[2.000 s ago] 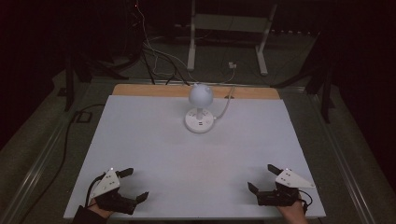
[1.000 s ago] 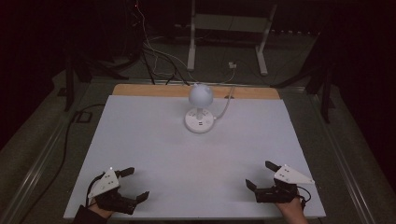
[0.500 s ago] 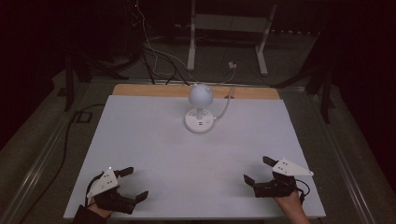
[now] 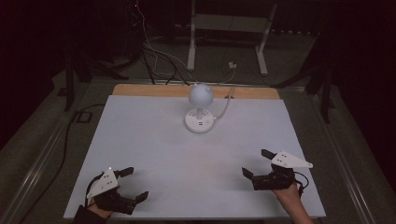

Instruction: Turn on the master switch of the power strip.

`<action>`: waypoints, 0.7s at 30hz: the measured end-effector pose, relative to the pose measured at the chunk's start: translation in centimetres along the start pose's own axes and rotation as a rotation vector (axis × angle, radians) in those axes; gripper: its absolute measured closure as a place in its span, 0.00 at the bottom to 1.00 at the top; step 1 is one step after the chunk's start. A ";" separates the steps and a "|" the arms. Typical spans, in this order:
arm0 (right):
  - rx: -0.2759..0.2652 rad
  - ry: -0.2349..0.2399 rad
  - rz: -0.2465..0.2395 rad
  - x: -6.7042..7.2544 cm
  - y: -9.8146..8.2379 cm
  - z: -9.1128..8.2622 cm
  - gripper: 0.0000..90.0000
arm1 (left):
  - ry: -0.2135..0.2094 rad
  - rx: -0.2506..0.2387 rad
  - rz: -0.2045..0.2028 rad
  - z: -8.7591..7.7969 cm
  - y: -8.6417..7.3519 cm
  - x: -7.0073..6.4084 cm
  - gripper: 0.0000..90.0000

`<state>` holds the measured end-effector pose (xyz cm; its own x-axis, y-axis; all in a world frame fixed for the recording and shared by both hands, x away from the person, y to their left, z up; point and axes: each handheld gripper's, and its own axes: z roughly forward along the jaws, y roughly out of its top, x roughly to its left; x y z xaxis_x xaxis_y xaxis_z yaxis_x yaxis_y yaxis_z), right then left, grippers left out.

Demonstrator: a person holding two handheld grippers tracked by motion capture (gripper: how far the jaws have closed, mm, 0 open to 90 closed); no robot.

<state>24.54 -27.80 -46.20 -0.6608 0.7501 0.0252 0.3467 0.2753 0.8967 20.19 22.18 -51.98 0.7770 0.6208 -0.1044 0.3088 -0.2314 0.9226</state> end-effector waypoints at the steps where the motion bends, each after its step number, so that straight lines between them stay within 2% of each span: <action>1: 0.000 0.000 0.000 0.0 0.0 0.0 0.00 | -0.001 0.002 0.000 0.0 0.0 0.0 0.00; 21: -0.012 0.008 -0.037 -0.4 3.0 1.2 0.00 | -0.003 0.004 -0.003 0.0 0.0 0.0 0.00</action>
<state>26.64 -26.56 -44.07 -0.6781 0.7349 -0.0046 0.3139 0.2953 0.9024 20.21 22.16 -52.01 0.7780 0.6190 -0.1080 0.3132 -0.2330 0.9207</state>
